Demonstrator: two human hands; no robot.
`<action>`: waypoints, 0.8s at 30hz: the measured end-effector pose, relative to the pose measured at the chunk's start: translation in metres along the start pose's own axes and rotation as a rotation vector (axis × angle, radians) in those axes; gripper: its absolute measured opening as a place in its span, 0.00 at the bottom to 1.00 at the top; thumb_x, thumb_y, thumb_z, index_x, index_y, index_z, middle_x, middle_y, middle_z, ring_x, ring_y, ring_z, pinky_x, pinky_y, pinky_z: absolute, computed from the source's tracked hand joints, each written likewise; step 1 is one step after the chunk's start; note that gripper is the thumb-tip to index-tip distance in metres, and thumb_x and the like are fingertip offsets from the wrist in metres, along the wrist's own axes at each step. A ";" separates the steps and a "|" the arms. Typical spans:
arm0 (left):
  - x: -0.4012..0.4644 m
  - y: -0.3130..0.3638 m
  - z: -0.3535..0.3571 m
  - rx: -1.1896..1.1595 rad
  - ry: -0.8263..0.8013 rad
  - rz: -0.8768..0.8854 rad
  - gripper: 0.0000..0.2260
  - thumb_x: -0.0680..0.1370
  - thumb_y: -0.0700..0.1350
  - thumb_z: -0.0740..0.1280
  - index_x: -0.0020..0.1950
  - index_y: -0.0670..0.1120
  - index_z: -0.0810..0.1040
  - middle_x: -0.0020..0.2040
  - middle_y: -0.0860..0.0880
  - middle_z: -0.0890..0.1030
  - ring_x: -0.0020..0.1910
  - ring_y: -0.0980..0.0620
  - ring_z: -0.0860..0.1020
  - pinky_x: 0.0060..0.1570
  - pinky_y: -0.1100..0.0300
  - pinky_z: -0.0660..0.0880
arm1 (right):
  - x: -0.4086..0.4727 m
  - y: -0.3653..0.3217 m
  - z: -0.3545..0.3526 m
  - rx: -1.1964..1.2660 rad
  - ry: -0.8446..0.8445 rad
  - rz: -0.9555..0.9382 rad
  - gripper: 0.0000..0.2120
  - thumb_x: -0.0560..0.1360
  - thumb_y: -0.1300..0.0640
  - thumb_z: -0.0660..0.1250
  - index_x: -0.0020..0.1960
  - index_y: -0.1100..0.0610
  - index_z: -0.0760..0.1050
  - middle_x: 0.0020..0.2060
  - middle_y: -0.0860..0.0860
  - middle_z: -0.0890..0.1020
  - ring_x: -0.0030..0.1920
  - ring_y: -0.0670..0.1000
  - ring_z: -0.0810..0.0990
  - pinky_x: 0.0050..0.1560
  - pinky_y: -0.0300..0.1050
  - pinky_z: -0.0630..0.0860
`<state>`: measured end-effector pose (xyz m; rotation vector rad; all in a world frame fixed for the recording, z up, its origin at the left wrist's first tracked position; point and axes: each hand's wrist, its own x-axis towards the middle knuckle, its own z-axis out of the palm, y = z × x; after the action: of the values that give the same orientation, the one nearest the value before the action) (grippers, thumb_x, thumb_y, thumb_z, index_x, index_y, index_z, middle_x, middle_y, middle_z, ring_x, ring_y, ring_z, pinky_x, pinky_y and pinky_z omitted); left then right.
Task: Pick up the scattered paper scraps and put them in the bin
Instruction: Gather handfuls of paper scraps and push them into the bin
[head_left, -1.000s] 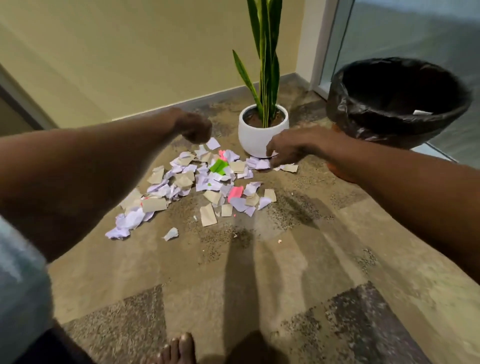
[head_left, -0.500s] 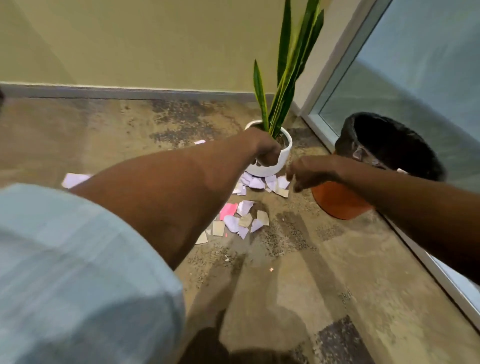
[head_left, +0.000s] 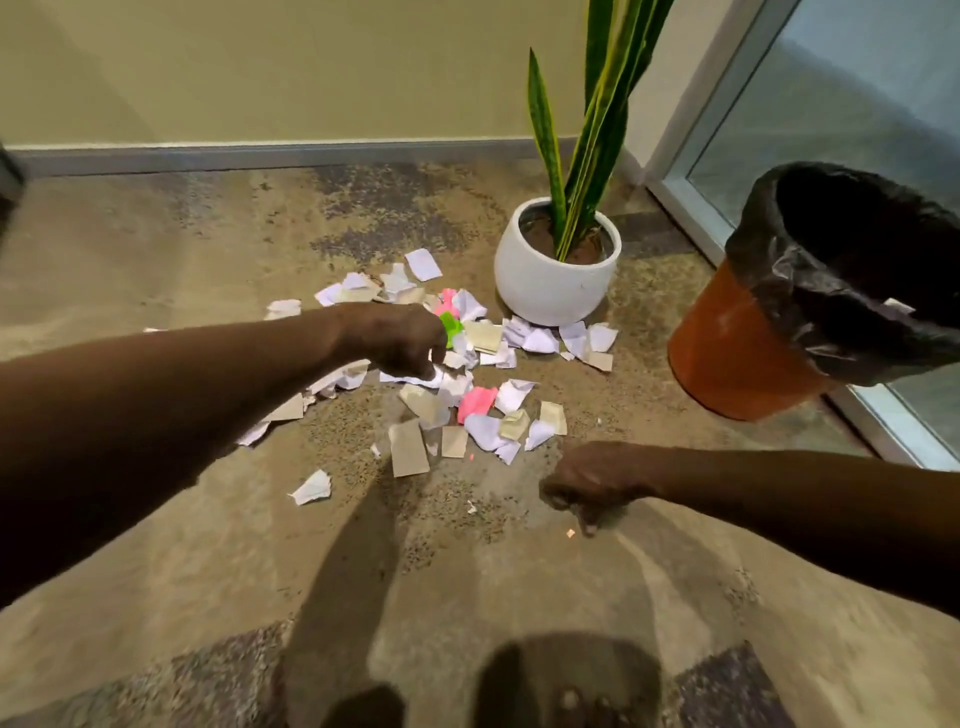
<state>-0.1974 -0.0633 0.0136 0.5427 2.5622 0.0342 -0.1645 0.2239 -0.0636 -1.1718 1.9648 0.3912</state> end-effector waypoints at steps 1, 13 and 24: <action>0.001 -0.001 0.006 -0.022 0.014 0.006 0.16 0.78 0.46 0.67 0.65 0.44 0.77 0.59 0.44 0.81 0.58 0.44 0.78 0.52 0.60 0.72 | 0.003 0.002 0.011 -0.006 0.017 -0.073 0.14 0.69 0.55 0.75 0.51 0.54 0.73 0.44 0.53 0.82 0.41 0.54 0.75 0.38 0.46 0.64; 0.017 0.045 0.087 -0.240 -0.031 0.077 0.12 0.75 0.46 0.71 0.58 0.46 0.81 0.51 0.50 0.84 0.44 0.53 0.80 0.43 0.64 0.70 | 0.031 0.022 0.028 -0.017 0.142 -0.337 0.05 0.73 0.53 0.72 0.45 0.54 0.79 0.39 0.51 0.83 0.41 0.54 0.80 0.39 0.44 0.71; 0.004 0.078 0.175 -0.517 0.006 0.076 0.05 0.71 0.45 0.73 0.44 0.53 0.79 0.41 0.55 0.79 0.40 0.57 0.78 0.41 0.61 0.74 | 0.035 0.006 0.032 0.506 0.192 -0.122 0.10 0.73 0.62 0.72 0.54 0.61 0.83 0.47 0.53 0.86 0.36 0.35 0.77 0.43 0.35 0.73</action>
<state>-0.0849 -0.0040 -0.1302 0.4326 2.4000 0.7012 -0.1635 0.2260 -0.1108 -1.0137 1.9794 -0.2822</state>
